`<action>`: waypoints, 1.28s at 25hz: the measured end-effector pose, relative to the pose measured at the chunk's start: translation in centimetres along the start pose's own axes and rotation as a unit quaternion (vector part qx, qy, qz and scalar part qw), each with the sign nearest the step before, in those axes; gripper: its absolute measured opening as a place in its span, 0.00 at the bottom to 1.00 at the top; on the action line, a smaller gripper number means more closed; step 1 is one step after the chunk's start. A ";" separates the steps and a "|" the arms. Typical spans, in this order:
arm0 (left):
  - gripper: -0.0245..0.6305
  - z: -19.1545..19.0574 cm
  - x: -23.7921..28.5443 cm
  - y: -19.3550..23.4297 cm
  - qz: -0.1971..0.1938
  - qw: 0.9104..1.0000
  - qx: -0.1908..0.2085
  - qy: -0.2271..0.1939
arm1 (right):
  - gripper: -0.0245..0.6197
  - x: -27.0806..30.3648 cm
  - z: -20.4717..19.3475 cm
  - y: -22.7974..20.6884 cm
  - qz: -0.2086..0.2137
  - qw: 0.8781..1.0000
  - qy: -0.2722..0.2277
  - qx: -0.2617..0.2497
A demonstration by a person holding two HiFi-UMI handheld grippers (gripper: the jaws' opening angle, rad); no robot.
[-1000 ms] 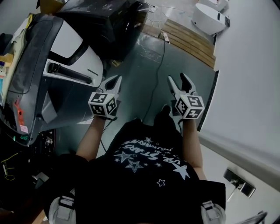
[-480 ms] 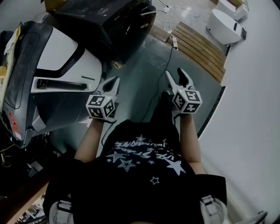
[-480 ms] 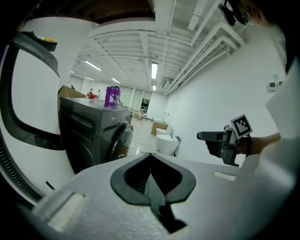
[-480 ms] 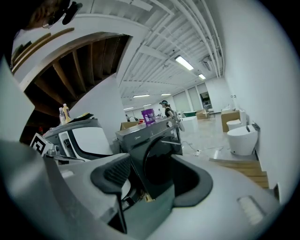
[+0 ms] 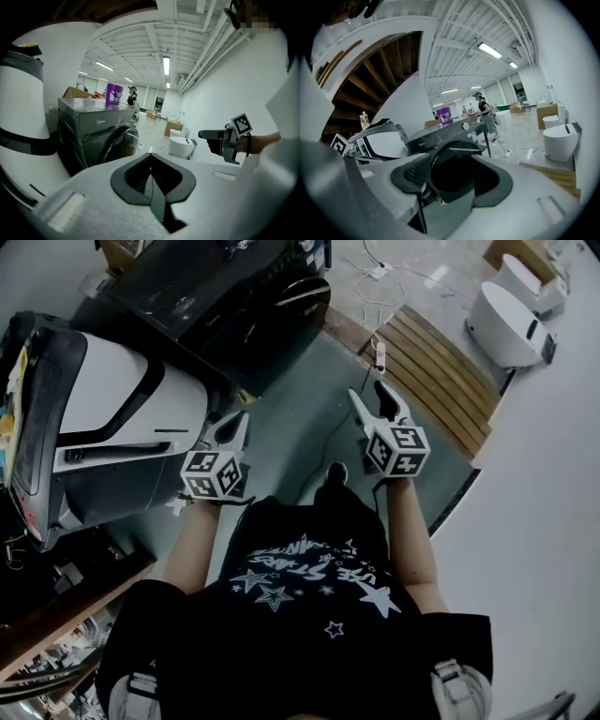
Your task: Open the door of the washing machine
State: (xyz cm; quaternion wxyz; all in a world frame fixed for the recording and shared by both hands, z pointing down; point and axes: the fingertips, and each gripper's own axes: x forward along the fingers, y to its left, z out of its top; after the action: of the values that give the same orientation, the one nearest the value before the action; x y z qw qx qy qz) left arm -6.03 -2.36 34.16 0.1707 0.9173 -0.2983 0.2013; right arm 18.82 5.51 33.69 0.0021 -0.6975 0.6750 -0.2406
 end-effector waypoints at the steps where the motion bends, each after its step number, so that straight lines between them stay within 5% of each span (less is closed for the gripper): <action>1: 0.05 0.7 0.9 -0.4 0.006 1.000 0.000 -0.004 | 0.45 0.7 0.5 -0.9 0.007 1.000 0.004 -0.002; 9: 0.05 2.2 5.3 -0.2 0.064 0.998 -0.027 -0.004 | 0.45 6.2 0.8 -4.0 0.068 0.996 0.056 -0.016; 18: 0.05 2.6 13.8 1.3 0.067 0.997 -0.029 0.017 | 0.45 13.3 -0.6 -7.9 0.065 0.992 0.108 -0.010; 32: 0.05 7.1 29.0 8.3 0.073 0.994 -0.056 0.055 | 0.45 30.4 4.3 -14.7 0.050 0.984 0.165 -0.047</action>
State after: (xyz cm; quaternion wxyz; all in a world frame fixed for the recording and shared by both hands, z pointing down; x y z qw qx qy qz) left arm 12.23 -25.62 43.28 0.2233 0.8697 -0.3651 0.2460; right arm 33.26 -23.18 44.83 -0.1302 -0.6127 0.7108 -0.3200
